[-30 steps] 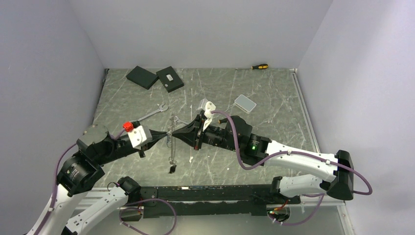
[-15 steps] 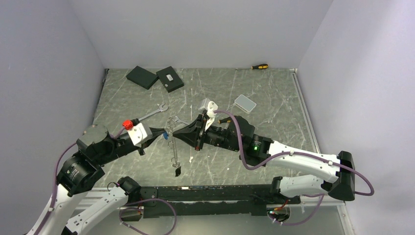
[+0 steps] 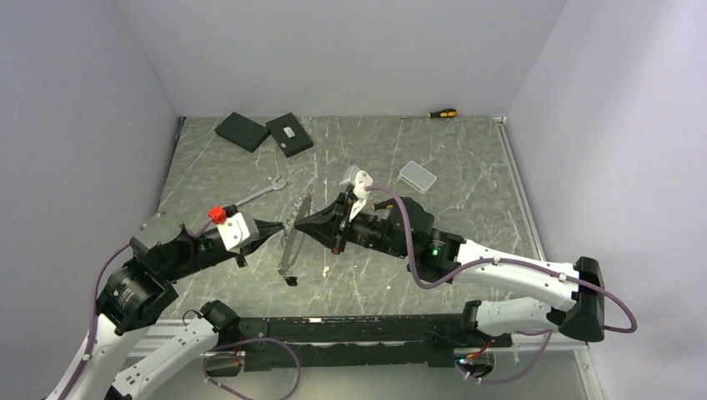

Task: Put the keys on the keyring

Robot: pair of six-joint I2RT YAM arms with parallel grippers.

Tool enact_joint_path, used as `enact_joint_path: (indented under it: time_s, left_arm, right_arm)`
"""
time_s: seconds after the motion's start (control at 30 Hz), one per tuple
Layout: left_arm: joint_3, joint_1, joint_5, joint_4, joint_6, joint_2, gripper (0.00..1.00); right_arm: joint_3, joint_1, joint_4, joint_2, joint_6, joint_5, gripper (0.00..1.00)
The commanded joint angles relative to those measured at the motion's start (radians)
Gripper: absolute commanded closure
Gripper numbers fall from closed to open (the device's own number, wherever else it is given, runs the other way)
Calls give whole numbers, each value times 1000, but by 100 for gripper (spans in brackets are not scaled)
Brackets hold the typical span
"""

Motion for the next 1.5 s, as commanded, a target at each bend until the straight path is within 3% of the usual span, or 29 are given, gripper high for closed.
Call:
enact_joint_path:
  time_s: [0.0, 0.47, 0.77, 1.17, 1.47]
  left_arm:
    - [26, 2, 40, 24, -5, 2, 100]
    - [13, 3, 61, 20, -31, -18, 100]
    - [-47, 2, 2, -15, -50, -78, 100]
    - [-281, 2, -136, 11, -53, -191, 100]
    - [-363, 2, -167, 21, -62, -232, 100]
  right_arm:
    - [9, 4, 129, -18, -19, 13, 100]
    - [-249, -65, 509, -105, -22, -291, 100]
    - [-332, -201, 622, -18, 64, -484, 100]
    - [-218, -279, 736, 319, 124, -676, 100]
    - [-245, -344, 1280, 690, 433, -756, 100]
